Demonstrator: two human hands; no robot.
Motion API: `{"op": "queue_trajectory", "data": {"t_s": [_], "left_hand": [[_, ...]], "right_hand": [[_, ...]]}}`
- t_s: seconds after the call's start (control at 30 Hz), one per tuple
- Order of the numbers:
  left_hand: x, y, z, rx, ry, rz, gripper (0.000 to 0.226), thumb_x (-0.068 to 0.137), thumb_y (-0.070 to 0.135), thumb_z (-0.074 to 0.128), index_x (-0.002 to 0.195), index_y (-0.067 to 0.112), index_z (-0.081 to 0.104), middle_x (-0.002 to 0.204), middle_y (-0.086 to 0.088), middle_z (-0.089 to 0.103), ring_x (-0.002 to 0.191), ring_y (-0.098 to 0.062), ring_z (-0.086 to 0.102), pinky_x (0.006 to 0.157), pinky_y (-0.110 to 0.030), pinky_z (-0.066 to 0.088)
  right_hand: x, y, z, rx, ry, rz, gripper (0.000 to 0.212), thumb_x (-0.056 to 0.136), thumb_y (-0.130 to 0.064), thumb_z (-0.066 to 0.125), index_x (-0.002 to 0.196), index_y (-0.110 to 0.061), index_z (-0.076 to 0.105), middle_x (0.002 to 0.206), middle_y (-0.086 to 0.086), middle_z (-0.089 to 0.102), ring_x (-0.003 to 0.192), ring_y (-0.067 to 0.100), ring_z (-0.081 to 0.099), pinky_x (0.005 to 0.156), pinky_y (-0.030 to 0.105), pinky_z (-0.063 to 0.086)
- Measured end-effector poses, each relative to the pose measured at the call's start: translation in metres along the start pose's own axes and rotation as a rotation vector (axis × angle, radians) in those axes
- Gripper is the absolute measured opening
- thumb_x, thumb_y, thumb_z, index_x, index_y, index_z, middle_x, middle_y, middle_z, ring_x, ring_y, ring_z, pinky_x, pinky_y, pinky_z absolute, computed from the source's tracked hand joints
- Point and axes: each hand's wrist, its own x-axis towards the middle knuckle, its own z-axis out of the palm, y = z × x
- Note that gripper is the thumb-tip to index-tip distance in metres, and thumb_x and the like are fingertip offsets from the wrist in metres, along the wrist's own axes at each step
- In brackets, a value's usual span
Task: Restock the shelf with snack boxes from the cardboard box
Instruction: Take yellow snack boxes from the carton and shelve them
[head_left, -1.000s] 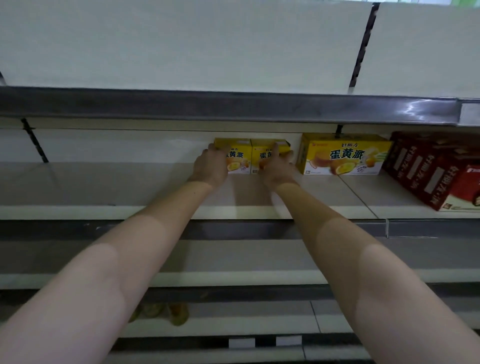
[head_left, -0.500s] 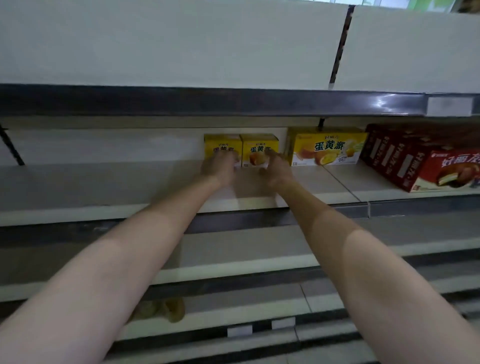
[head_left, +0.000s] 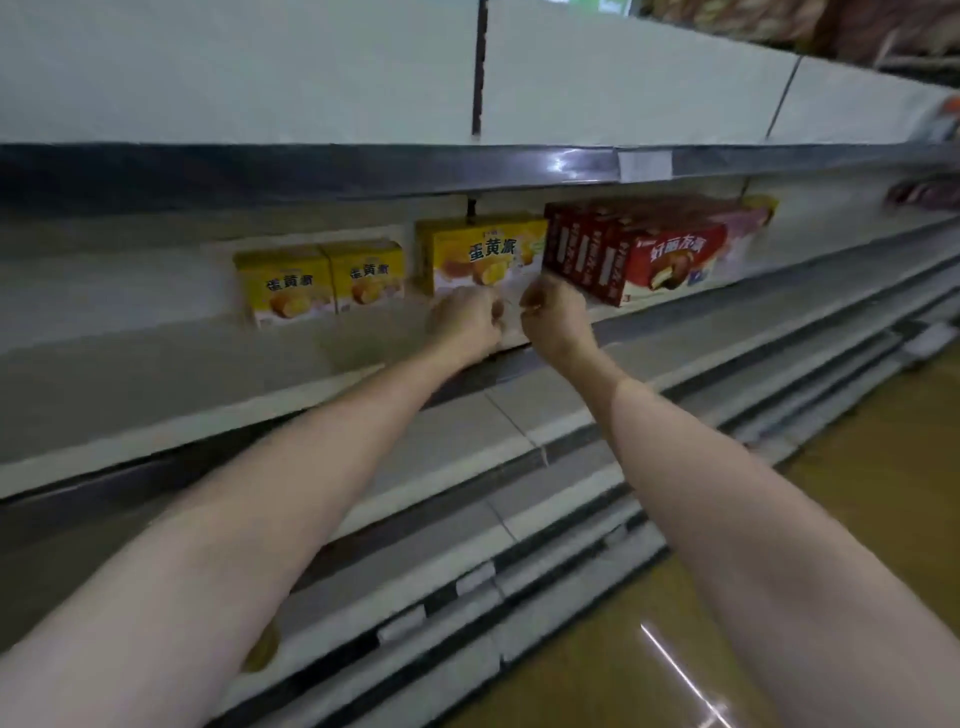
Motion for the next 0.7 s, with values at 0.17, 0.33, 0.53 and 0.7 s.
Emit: {"op": "queue_trajectory", "data": {"t_s": [0.17,0.33,0.53,0.7], "left_hand": [[-0.015,0.07,0.041,-0.025,-0.051,0.158,0.009,0.091,0.017,0.056,0.09,0.014,0.064,0.084,-0.008,0.064,0.077,-0.028,0.06,0.064,-0.037,0.051],[-0.039,0.121,0.1,-0.135,-0.256,0.17,0.02,0.091,0.018,0.055,0.071,0.022,0.052,0.077,-0.006,0.06,0.078,-0.028,0.062,0.063,-0.033,0.044],[-0.093,0.187,0.178,-0.307,-0.405,0.181,0.011,0.084,0.01,0.062,0.089,0.01,0.072,0.092,-0.011,0.073,0.084,-0.023,0.064,0.077,-0.032,0.052],[-0.161,0.252,0.243,-0.448,-0.559,0.148,0.006,0.085,0.004,0.064,0.087,0.007,0.069,0.074,-0.005,0.063,0.074,-0.024,0.064,0.058,-0.022,0.046]], "right_hand": [[-0.042,0.064,-0.049,-0.075,0.086,0.126,0.017,0.084,0.0,0.052,0.095,-0.006,0.064,0.101,0.015,0.066,0.096,0.032,0.06,0.075,0.029,0.041],[-0.104,0.13,-0.087,-0.066,0.08,0.334,0.012,0.089,-0.009,0.057,0.099,-0.008,0.064,0.101,0.013,0.068,0.092,0.029,0.061,0.074,0.028,0.044],[-0.198,0.208,-0.12,-0.063,0.085,0.573,0.014,0.089,-0.012,0.058,0.101,-0.01,0.064,0.103,0.011,0.068,0.098,0.03,0.064,0.078,0.034,0.051],[-0.295,0.263,-0.162,-0.03,0.15,0.729,0.02,0.089,-0.01,0.06,0.107,-0.005,0.067,0.11,0.014,0.068,0.108,0.034,0.062,0.089,0.035,0.05]]}}
